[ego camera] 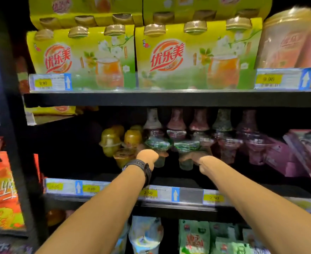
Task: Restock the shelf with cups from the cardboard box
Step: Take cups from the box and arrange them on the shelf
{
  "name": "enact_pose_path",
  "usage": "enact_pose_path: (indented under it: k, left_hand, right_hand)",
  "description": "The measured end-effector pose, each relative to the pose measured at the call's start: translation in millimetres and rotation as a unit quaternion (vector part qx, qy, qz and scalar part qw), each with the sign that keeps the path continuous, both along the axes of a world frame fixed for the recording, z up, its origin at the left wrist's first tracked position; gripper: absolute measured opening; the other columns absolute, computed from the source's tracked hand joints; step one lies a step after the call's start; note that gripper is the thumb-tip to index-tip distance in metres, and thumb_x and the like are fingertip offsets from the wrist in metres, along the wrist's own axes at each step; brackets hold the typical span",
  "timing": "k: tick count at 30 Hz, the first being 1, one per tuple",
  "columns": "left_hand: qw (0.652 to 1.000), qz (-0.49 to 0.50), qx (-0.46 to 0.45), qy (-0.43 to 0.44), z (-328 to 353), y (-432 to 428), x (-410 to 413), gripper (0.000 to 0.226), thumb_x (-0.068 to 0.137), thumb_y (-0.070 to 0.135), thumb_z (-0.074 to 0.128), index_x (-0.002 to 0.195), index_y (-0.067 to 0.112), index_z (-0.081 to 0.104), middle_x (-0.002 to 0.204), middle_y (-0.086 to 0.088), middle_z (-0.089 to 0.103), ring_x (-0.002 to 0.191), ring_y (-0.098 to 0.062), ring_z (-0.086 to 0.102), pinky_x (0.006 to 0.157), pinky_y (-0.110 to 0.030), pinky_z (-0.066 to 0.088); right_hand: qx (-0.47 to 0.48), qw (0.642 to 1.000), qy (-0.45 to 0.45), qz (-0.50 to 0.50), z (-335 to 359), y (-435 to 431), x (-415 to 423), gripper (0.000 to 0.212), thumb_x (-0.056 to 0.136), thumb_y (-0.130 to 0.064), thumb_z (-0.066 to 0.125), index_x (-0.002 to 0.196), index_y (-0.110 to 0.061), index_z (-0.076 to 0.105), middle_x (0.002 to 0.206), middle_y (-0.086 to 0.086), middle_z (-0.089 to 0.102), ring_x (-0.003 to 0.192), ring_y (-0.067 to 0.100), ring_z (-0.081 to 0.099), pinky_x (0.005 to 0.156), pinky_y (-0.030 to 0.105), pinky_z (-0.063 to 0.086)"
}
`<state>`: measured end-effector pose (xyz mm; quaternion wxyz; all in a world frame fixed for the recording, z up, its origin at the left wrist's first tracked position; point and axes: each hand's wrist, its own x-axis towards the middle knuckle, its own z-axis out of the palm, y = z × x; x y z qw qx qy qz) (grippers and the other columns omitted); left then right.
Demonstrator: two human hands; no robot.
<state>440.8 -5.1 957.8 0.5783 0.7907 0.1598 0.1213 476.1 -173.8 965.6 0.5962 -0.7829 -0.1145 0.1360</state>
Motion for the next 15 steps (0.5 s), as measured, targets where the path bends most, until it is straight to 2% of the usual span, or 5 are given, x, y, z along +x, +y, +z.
enact_pose_path:
  k: [1,4,5,10,15]
  left_hand:
    - [1.0,0.0,0.016,0.011,-0.6,0.5,0.9,0.054,0.086,0.018,0.073,0.134,0.0,0.054,0.138,-0.013,0.056,0.127,-0.028,0.054,0.102,-0.03,0.045]
    - [1.0,0.005,0.012,0.015,-3.0,3.9,2.3,0.053,0.086,0.012,0.072,0.134,-0.003,0.053,0.138,-0.017,0.055,0.128,-0.031,0.053,0.106,-0.037,0.045]
    - [1.0,0.006,0.001,0.011,-2.2,4.9,3.0,0.054,0.085,0.009,0.073,0.133,-0.003,0.053,0.137,-0.017,0.055,0.127,-0.031,0.054,0.106,-0.039,0.045]
    - [0.996,-0.023,-0.003,0.081,9.3,-2.8,-4.4,0.071,0.082,0.025,0.077,0.143,0.006,0.045,0.149,-0.008,0.043,0.138,-0.028,0.039,0.114,-0.041,0.033]
    - [0.997,-0.029,-0.044,0.048,10.2,4.2,-15.5,0.085,0.069,0.035,0.087,0.139,0.006,0.05,0.15,-0.008,0.044,0.139,-0.029,0.038,0.113,-0.047,0.035]
  right_hand:
    - [0.015,1.0,0.01,-0.015,0.5,1.9,5.1,0.045,0.088,0.009,0.06,0.046,-0.007,0.055,0.134,0.018,0.052,0.069,0.005,0.061,0.059,0.019,0.044]
    - [0.011,0.999,0.011,-0.052,-2.5,3.1,20.7,0.012,0.082,0.006,0.069,0.075,0.002,0.06,0.132,0.011,0.055,0.11,0.018,0.06,0.096,0.032,0.046]
    - [0.009,0.998,0.012,-0.056,-2.4,1.8,23.5,0.012,0.078,0.004,0.073,0.082,0.003,0.061,0.132,0.014,0.057,0.114,0.022,0.057,0.098,0.033,0.045]
    - [-0.002,0.997,0.019,-0.069,-3.3,-11.6,27.6,0.036,0.068,-0.001,0.082,0.098,-0.004,0.062,0.13,0.007,0.057,0.122,0.025,0.052,0.101,0.036,0.046]
    - [0.013,0.998,0.037,-0.044,-4.8,-18.0,21.2,0.075,0.071,-0.02,0.084,0.135,-0.005,0.049,0.141,0.002,0.047,0.129,0.025,0.046,0.108,0.037,0.039]
